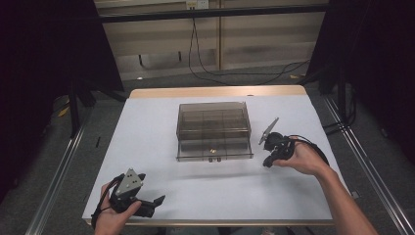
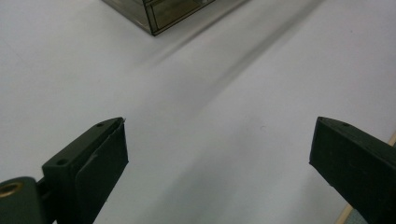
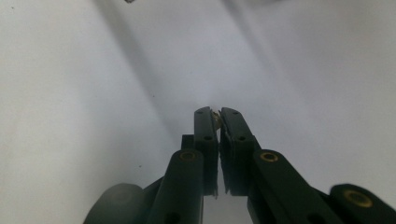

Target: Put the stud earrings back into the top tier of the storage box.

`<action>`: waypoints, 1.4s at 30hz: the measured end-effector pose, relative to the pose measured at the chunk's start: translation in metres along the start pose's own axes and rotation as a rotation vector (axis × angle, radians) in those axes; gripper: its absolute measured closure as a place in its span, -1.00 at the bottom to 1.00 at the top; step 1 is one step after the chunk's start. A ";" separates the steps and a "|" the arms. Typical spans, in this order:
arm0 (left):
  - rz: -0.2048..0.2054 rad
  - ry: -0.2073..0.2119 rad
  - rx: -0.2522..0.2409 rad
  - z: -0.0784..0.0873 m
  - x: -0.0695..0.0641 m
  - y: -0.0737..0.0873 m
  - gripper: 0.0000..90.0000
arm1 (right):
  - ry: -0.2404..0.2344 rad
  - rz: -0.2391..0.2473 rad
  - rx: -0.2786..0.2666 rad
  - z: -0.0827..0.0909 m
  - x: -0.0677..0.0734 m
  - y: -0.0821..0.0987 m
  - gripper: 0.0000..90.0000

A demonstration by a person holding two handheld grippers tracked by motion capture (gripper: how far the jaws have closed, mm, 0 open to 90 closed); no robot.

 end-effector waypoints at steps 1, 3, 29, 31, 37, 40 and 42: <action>0.000 0.000 -0.001 0.000 0.000 0.000 -0.91 | 0.000 0.012 -0.007 0.001 -0.001 -0.001 0.91; -0.002 -0.001 0.002 0.000 0.000 0.000 -0.90 | -0.007 0.006 -0.018 0.005 0.000 -0.001 0.91; -0.005 0.001 0.012 -0.001 0.001 0.001 -0.90 | -0.070 -0.028 -0.175 0.043 -0.004 -0.002 0.90; -0.006 -0.001 0.011 -0.001 0.001 0.001 -0.90 | -0.062 -0.027 -0.192 0.047 -0.005 -0.004 0.91; -0.004 -0.006 0.011 0.000 0.002 0.001 -0.90 | -0.064 -0.020 -0.204 0.054 -0.005 -0.007 0.91; -0.001 -0.006 0.007 0.000 0.002 0.001 -0.90 | -0.077 -0.020 -0.220 0.059 -0.002 -0.009 0.90; -0.003 -0.005 0.005 0.000 0.002 0.001 -0.90 | -0.081 0.000 -0.238 0.062 0.001 -0.010 0.90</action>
Point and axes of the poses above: each handheld gripper's, and its own axes: z roughly backward along the jaws, y roughly out of its underside, x roughly to its left, the point moved 9 cm from there along -z, roughly forward along the jaws, and after that the axes turned 14 degrees about -z, right-handed, at the moved point
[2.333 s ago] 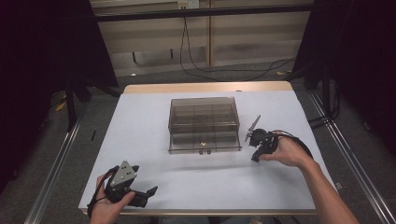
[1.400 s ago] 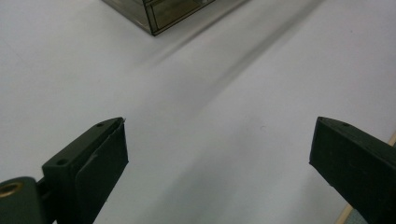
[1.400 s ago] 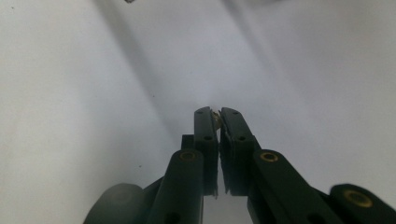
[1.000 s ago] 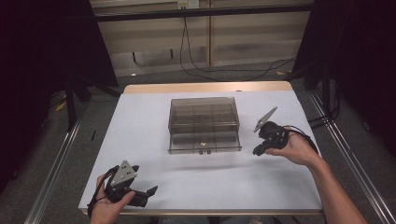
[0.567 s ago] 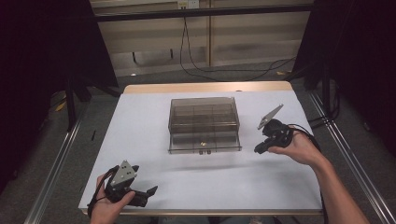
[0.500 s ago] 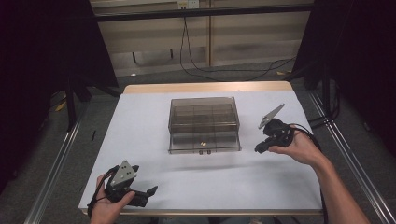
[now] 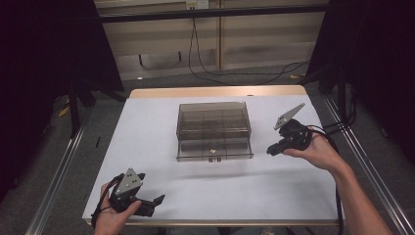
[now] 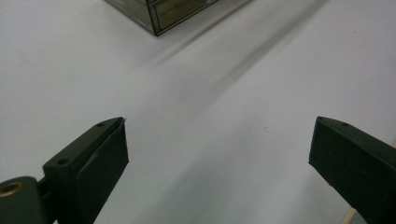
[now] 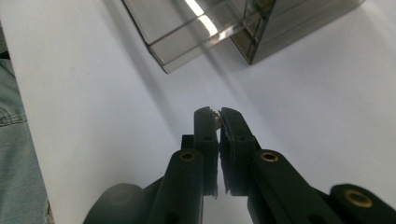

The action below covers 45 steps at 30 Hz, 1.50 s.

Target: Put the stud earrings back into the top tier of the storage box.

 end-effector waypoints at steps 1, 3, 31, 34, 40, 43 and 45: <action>0.001 0.000 0.000 0.000 0.000 0.000 -0.90 | 0.006 0.005 0.000 0.001 0.001 0.000 0.90; 0.002 0.001 0.003 0.000 0.000 0.000 -0.90 | 0.003 0.005 -0.006 0.003 0.002 -0.001 0.90; -0.002 -0.008 0.015 0.000 0.000 0.001 -0.90 | -0.030 0.099 -0.073 0.029 0.026 -0.032 0.90; -0.004 -0.005 0.007 0.000 -0.001 0.000 -0.90 | -0.032 0.108 -0.077 0.030 0.029 -0.037 0.90; -0.001 -0.003 0.005 0.000 0.000 0.000 -0.90 | -0.035 0.121 -0.081 0.029 0.032 -0.047 0.90; 0.002 -0.005 0.002 0.000 -0.001 0.000 -0.90 | -0.044 0.125 -0.082 0.029 0.033 -0.050 0.90; 0.001 -0.005 0.005 0.000 0.000 0.000 -0.90 | -0.046 0.122 -0.081 0.029 0.035 -0.053 0.90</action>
Point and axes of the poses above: each handheld gripper's, and its own axes: z roughly backward along the jaws, y roughly out of its underside, x roughly to its left, the point moved 9 cm from there along -z, roughly forward along the jaws, and after that the axes turned 14 degrees about -z, right-handed, at the moved point
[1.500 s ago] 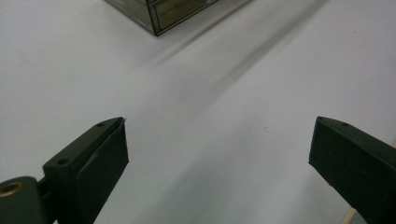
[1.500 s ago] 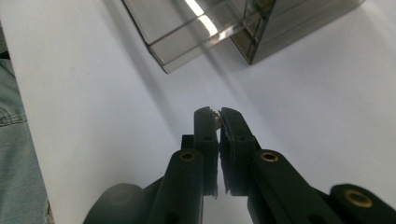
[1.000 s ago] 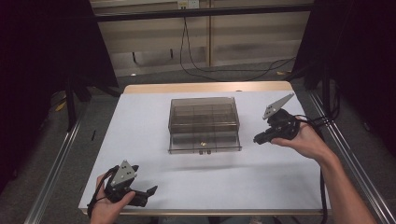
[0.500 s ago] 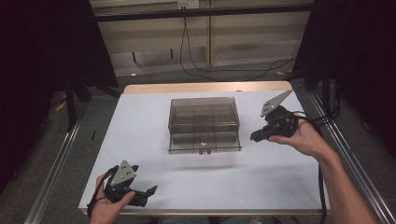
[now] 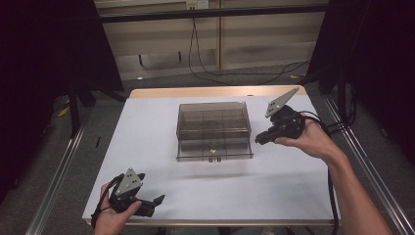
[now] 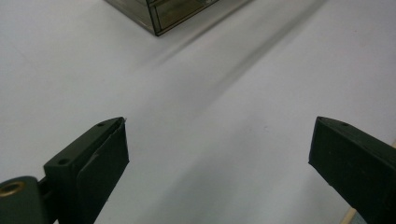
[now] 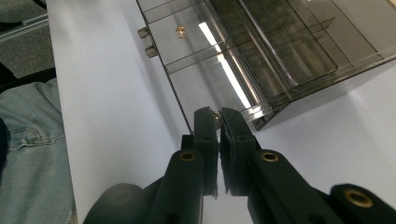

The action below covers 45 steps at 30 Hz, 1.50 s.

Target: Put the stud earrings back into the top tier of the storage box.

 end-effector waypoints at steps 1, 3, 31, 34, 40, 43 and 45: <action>-0.001 0.001 0.000 0.000 0.000 0.000 -0.90 | -0.001 0.008 0.000 0.000 0.000 -0.001 0.90; -0.003 0.000 0.003 -0.001 0.000 0.000 -0.90 | -0.003 0.009 -0.001 -0.001 0.001 -0.005 0.90; -0.006 0.001 0.002 -0.001 0.001 0.000 -0.90 | -0.036 0.090 0.050 -0.039 0.031 -0.043 0.90; -0.006 0.002 0.001 0.000 0.001 0.000 -0.90 | -0.038 0.101 0.054 -0.043 0.035 -0.048 0.90; -0.013 0.004 0.005 0.000 -0.001 -0.001 -0.90 | -0.042 0.129 0.072 -0.055 0.045 -0.059 0.90; -0.011 0.006 -0.001 -0.001 -0.002 -0.001 -0.89 | -0.041 0.142 0.079 -0.060 0.049 -0.065 0.90; -0.017 0.007 0.003 0.000 -0.001 -0.001 -0.89 | -0.034 0.149 0.097 -0.061 0.051 -0.068 0.90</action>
Point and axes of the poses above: each handheld gripper's, and its own axes: z roughly backward along the jaws, y roughly out of its underside, x roughly to its left, the point moved 9 cm from there along -z, roughly forward along the jaws, and after that the axes turned 14 degrees about -z, right-handed, at the moved point
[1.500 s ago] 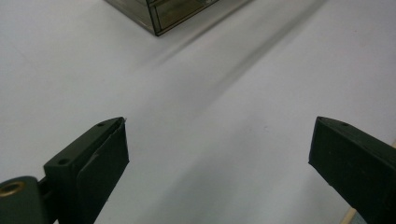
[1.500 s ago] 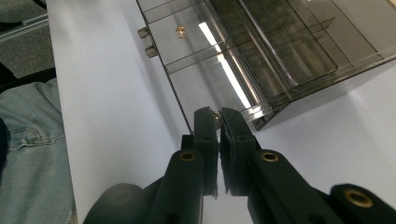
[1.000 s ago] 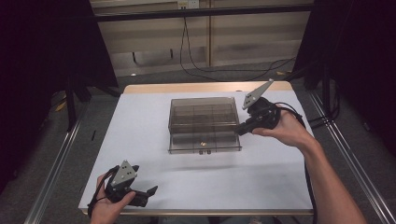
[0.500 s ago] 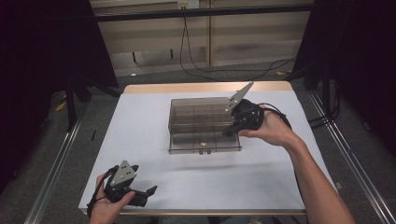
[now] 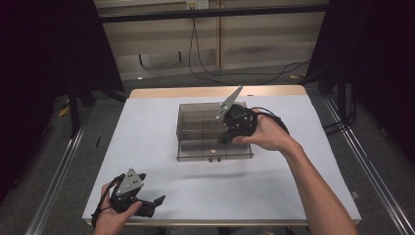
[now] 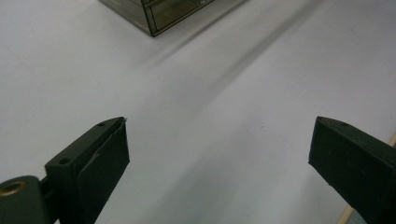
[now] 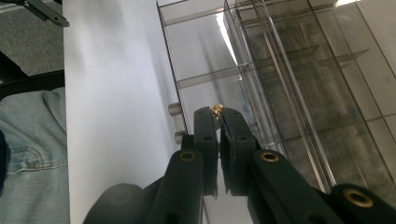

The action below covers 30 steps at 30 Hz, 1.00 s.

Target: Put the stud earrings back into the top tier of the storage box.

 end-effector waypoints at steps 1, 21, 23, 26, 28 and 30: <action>0.005 -0.003 -0.005 0.000 0.000 0.000 -0.89 | 0.004 -0.004 0.012 0.000 0.001 -0.001 0.90; 0.012 -0.002 -0.020 0.001 0.002 -0.001 -0.90 | 0.035 0.004 0.105 -0.028 0.006 -0.019 0.90; 0.016 -0.004 -0.018 0.001 0.002 0.000 -0.90 | 0.036 0.016 0.117 -0.033 0.006 -0.020 0.90; 0.012 -0.002 -0.022 0.001 0.002 -0.001 -0.90 | 0.038 0.019 0.137 -0.038 0.006 -0.022 0.90; 0.012 -0.003 -0.020 0.001 0.002 -0.001 -0.90 | 0.051 0.015 0.158 -0.041 0.005 -0.022 0.90; 0.013 -0.009 -0.020 0.002 0.003 -0.001 -0.90 | 0.054 0.020 0.177 -0.045 0.004 -0.021 0.90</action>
Point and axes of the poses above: each handheld gripper's, and its own axes: z roughly backward along the jaws, y roughly out of its underside, x roughly to its left, the point moved 9 cm from there along -z, roughly forward along the jaws, and after that the axes turned 14 degrees about -z, right-handed, at the moved point
